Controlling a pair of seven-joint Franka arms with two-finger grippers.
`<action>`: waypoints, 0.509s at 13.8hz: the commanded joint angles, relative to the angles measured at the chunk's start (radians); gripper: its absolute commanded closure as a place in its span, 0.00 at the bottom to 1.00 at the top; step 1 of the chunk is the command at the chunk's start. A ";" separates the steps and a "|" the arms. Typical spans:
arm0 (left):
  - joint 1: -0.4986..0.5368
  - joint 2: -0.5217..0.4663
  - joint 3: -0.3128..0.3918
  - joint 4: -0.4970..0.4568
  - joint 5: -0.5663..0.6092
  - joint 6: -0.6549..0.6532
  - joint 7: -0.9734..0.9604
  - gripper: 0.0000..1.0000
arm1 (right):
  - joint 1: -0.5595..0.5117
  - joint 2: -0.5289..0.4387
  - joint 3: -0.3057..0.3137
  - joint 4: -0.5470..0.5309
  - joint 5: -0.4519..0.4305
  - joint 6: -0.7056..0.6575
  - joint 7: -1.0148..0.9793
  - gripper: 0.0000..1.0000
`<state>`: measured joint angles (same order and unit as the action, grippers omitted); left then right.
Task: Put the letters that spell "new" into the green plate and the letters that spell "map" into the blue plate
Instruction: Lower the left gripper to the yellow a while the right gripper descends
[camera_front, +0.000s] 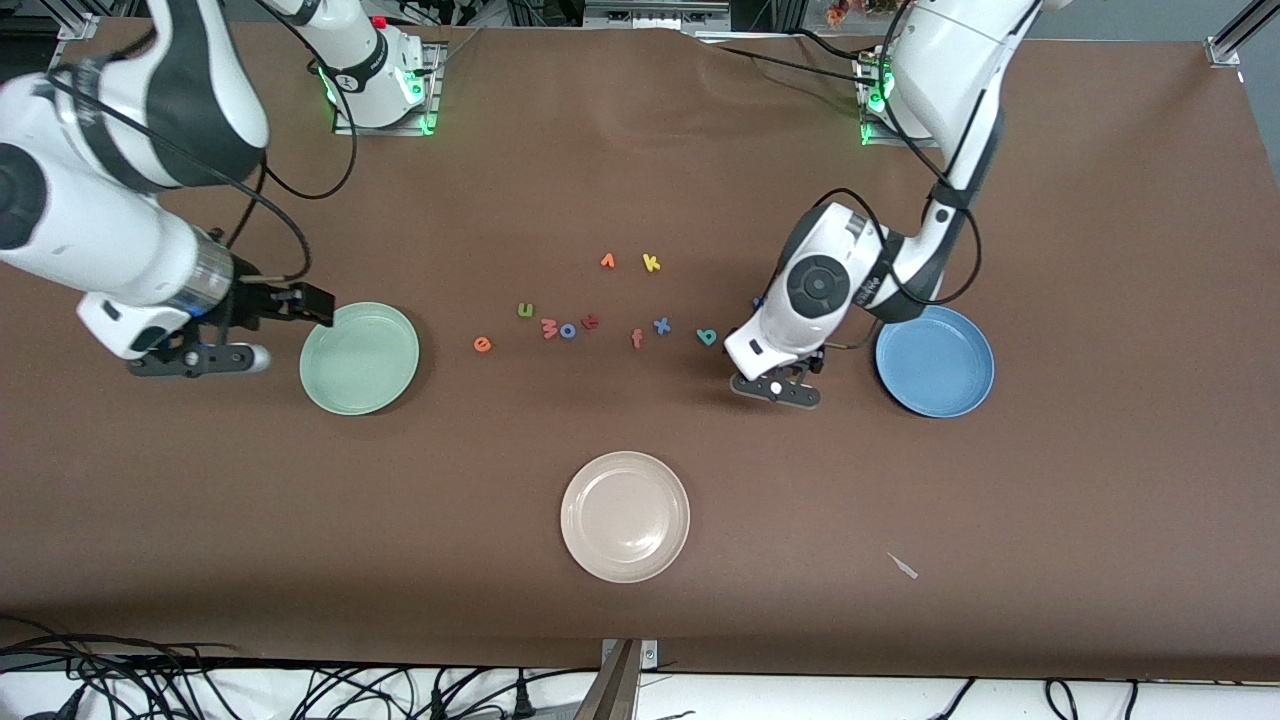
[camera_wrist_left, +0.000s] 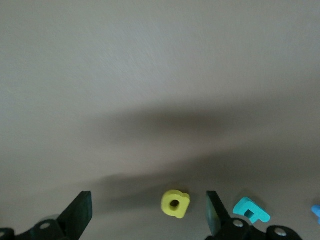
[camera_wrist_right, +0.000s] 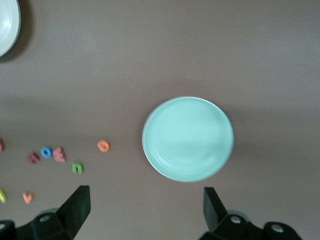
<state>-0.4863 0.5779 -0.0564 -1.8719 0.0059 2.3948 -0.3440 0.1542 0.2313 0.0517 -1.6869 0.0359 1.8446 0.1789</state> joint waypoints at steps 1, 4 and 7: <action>-0.023 -0.021 0.013 -0.064 0.036 0.055 -0.035 0.00 | 0.002 -0.030 0.086 -0.185 0.001 0.213 0.164 0.00; -0.028 -0.004 0.013 -0.066 0.036 0.056 -0.036 0.08 | 0.002 -0.030 0.135 -0.344 0.001 0.437 0.253 0.00; -0.031 0.014 0.013 -0.052 0.036 0.056 -0.055 0.17 | 0.002 -0.020 0.170 -0.517 0.001 0.675 0.328 0.00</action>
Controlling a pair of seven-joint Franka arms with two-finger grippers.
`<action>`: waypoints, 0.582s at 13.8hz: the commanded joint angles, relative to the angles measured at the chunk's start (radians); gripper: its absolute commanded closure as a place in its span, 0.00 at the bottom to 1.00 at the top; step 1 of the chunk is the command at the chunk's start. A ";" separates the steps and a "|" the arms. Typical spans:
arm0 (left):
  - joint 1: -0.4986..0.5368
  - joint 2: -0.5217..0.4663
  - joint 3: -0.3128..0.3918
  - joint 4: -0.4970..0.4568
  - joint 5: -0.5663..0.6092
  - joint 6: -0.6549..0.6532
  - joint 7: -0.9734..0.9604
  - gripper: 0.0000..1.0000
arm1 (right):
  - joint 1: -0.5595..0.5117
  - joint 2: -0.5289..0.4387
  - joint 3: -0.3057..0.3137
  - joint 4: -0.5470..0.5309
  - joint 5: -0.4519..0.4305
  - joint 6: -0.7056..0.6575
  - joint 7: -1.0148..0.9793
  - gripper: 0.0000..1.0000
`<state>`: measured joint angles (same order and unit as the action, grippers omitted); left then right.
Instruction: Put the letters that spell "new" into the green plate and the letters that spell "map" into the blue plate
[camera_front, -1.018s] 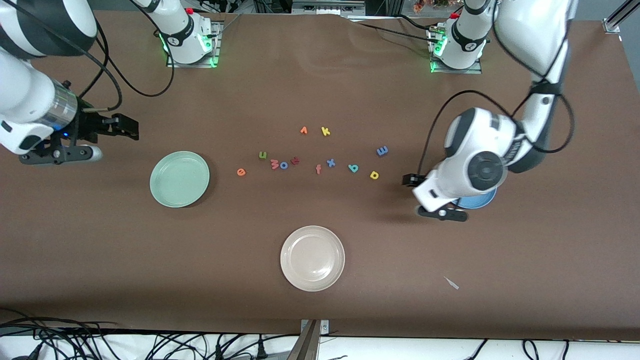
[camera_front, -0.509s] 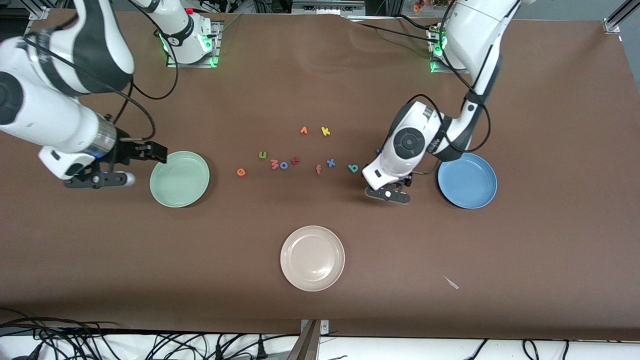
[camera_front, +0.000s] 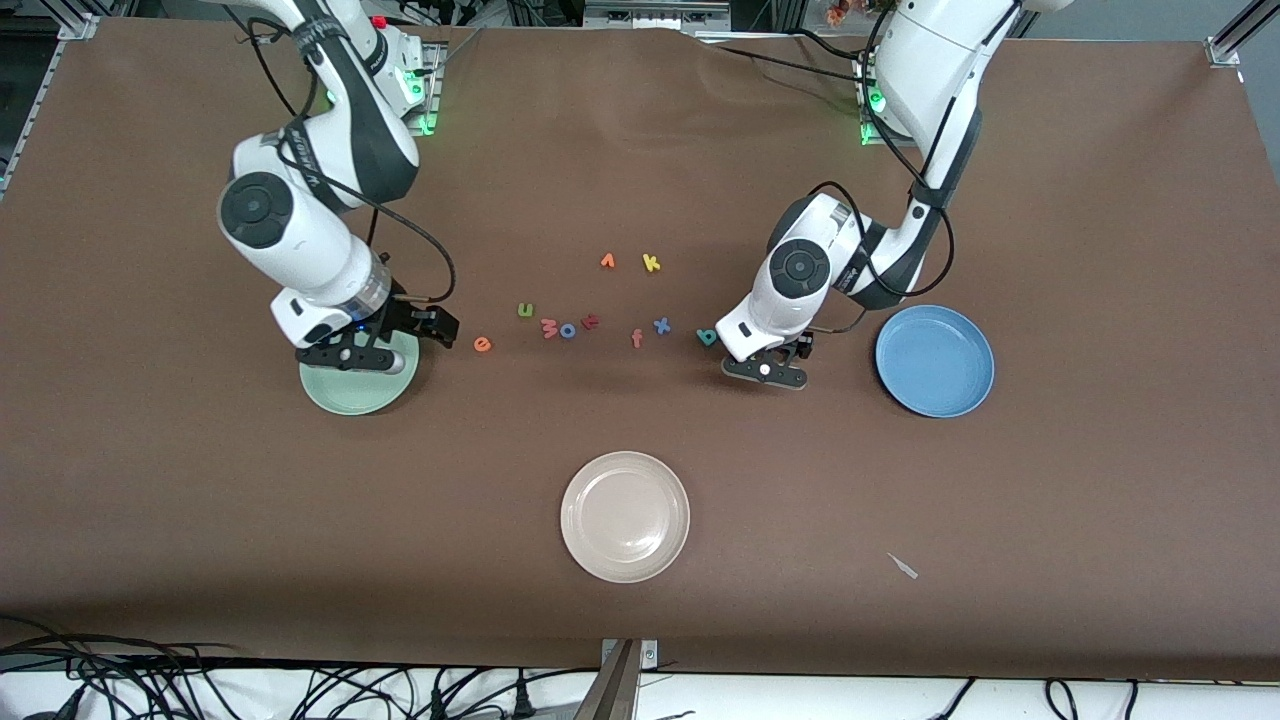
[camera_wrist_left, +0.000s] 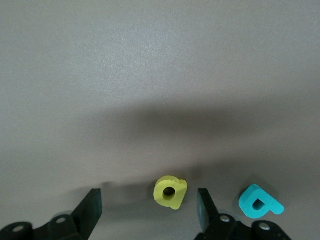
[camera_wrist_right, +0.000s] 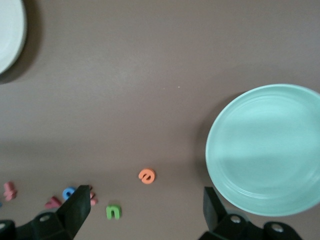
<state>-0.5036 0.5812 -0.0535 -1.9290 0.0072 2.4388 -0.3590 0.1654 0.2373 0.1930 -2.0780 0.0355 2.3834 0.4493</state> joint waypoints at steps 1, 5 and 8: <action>-0.022 0.017 0.011 0.008 0.034 0.014 -0.044 0.18 | -0.009 -0.009 0.049 -0.170 0.001 0.214 0.133 0.00; -0.035 0.034 0.011 0.022 0.034 0.014 -0.084 0.29 | 0.031 0.068 0.075 -0.182 -0.014 0.302 0.269 0.00; -0.035 0.045 0.011 0.036 0.033 0.012 -0.090 0.38 | 0.031 0.117 0.074 -0.183 -0.025 0.333 0.269 0.01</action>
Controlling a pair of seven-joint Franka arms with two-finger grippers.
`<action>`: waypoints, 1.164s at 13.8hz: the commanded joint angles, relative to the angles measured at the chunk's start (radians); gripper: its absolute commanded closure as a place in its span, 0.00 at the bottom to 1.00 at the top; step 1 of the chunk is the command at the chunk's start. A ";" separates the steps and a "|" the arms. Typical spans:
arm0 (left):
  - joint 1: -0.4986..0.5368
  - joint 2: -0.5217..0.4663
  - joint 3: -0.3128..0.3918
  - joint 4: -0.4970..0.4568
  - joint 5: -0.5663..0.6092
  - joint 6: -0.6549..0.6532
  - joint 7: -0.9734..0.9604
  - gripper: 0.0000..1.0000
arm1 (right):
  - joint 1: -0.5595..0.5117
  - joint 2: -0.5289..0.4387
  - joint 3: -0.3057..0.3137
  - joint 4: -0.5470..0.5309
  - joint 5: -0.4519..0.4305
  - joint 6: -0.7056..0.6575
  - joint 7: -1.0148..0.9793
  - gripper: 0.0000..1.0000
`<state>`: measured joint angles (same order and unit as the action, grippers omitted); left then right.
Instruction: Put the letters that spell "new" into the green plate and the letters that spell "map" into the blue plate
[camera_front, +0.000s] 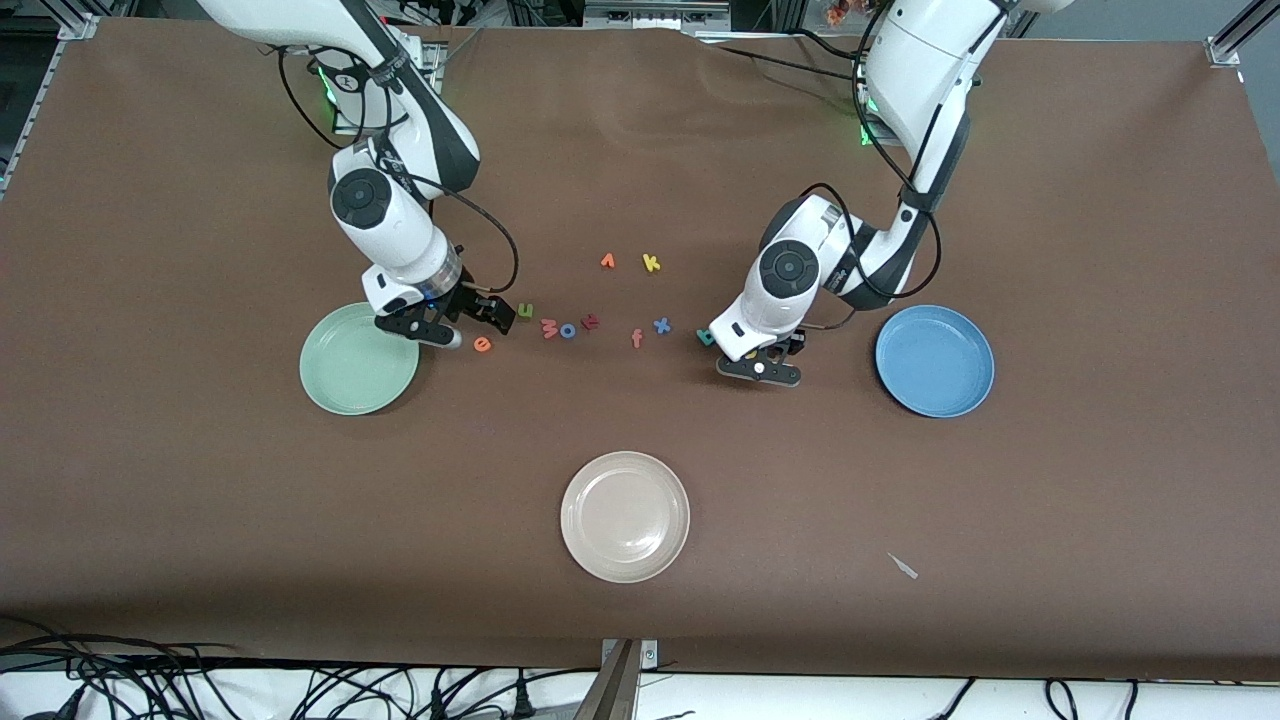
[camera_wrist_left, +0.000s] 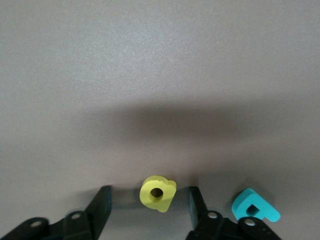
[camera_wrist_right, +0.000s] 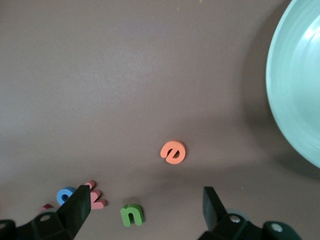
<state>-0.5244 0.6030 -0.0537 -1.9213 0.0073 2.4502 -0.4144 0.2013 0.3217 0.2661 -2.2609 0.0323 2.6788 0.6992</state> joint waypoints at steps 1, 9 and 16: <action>-0.012 0.023 0.012 0.028 0.033 0.001 -0.043 0.44 | -0.005 0.043 0.001 0.001 -0.038 0.052 0.017 0.01; -0.009 0.044 0.017 0.042 0.034 0.003 -0.044 0.71 | -0.005 0.109 -0.036 0.050 -0.189 0.056 0.023 0.01; 0.049 0.009 0.020 0.056 0.034 -0.119 0.044 1.00 | 0.093 0.184 -0.118 0.084 -0.212 0.105 0.066 0.07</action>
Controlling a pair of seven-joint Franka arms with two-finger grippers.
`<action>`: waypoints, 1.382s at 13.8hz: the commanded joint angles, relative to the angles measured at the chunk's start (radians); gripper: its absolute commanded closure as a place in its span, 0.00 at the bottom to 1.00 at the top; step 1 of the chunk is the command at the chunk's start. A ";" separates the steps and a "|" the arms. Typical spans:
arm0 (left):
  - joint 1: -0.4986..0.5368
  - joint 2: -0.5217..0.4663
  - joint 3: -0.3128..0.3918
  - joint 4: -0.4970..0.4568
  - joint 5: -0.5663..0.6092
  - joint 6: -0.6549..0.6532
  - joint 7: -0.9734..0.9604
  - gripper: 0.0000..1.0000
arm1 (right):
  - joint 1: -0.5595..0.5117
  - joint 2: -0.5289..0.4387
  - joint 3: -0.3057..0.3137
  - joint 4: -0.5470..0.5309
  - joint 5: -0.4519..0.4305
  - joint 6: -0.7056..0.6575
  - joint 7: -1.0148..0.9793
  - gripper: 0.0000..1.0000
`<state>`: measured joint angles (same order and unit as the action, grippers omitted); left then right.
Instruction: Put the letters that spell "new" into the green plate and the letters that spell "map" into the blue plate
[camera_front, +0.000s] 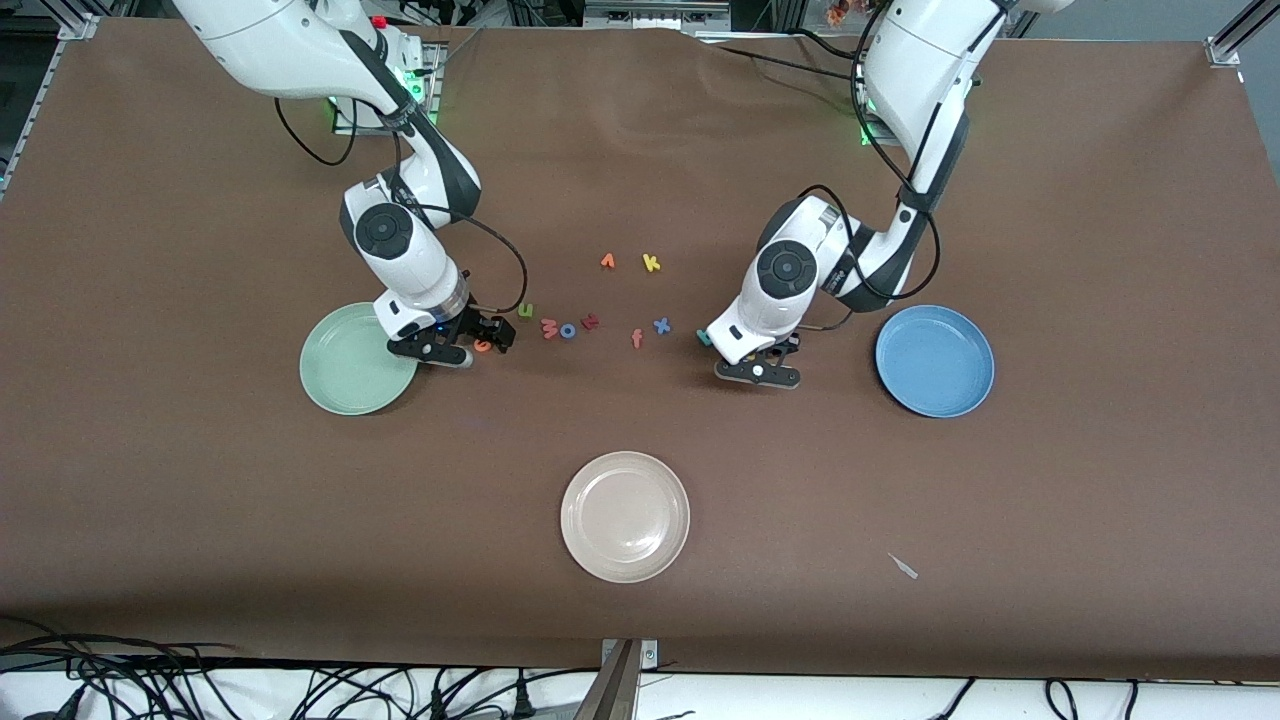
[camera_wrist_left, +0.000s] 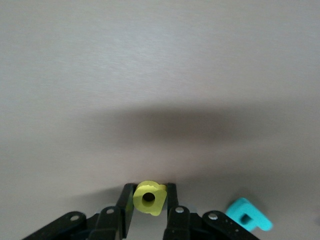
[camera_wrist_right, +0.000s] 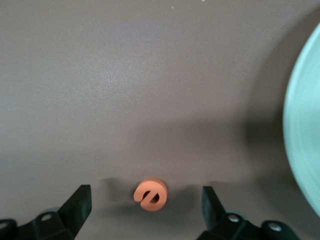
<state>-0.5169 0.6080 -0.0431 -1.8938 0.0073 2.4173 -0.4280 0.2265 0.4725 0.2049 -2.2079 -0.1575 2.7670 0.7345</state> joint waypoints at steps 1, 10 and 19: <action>0.076 -0.010 0.009 0.047 0.034 -0.155 0.117 1.00 | 0.130 0.041 -0.111 0.033 -0.022 0.017 0.039 0.10; 0.411 -0.096 0.009 0.059 0.114 -0.510 0.759 1.00 | 0.188 0.017 -0.191 0.050 -0.028 0.005 0.079 0.23; 0.428 -0.065 -0.012 0.111 -0.028 -0.560 0.501 0.00 | 0.188 -0.046 -0.182 0.011 -0.019 -0.038 0.097 0.29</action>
<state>-0.0661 0.5564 -0.0451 -1.8050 0.0375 1.8913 0.1985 0.4194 0.4646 0.0133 -2.1633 -0.1649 2.7400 0.8104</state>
